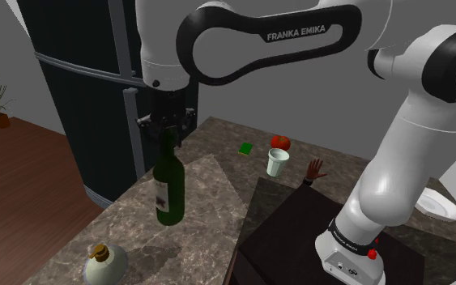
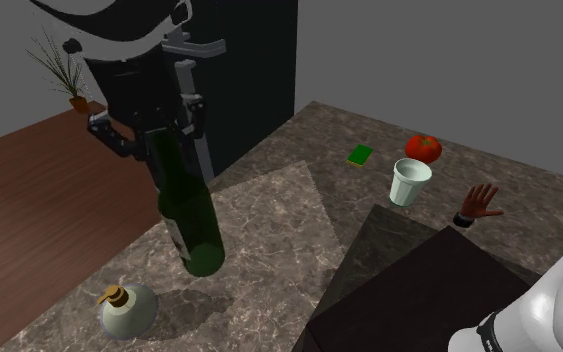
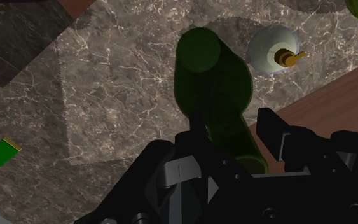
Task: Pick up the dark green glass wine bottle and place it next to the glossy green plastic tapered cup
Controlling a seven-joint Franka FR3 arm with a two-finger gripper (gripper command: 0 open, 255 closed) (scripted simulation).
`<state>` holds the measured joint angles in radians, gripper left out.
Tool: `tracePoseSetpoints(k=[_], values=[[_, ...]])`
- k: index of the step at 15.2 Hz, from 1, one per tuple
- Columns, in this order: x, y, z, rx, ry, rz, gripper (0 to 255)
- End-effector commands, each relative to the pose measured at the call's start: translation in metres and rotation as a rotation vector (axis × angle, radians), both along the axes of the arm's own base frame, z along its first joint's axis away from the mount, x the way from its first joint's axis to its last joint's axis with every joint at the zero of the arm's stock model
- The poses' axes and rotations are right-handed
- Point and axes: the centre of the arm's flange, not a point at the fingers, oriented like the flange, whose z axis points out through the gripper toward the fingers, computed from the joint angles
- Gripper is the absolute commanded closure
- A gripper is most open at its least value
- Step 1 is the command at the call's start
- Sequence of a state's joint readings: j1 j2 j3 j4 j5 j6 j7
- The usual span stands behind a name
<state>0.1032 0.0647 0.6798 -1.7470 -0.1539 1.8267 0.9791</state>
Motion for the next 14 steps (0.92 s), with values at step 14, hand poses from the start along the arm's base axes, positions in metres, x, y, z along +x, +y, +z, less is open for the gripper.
tracePoseSetpoints(k=[14], values=[[0.001,0.001,0.080,0.000,0.000,0.000,255]])
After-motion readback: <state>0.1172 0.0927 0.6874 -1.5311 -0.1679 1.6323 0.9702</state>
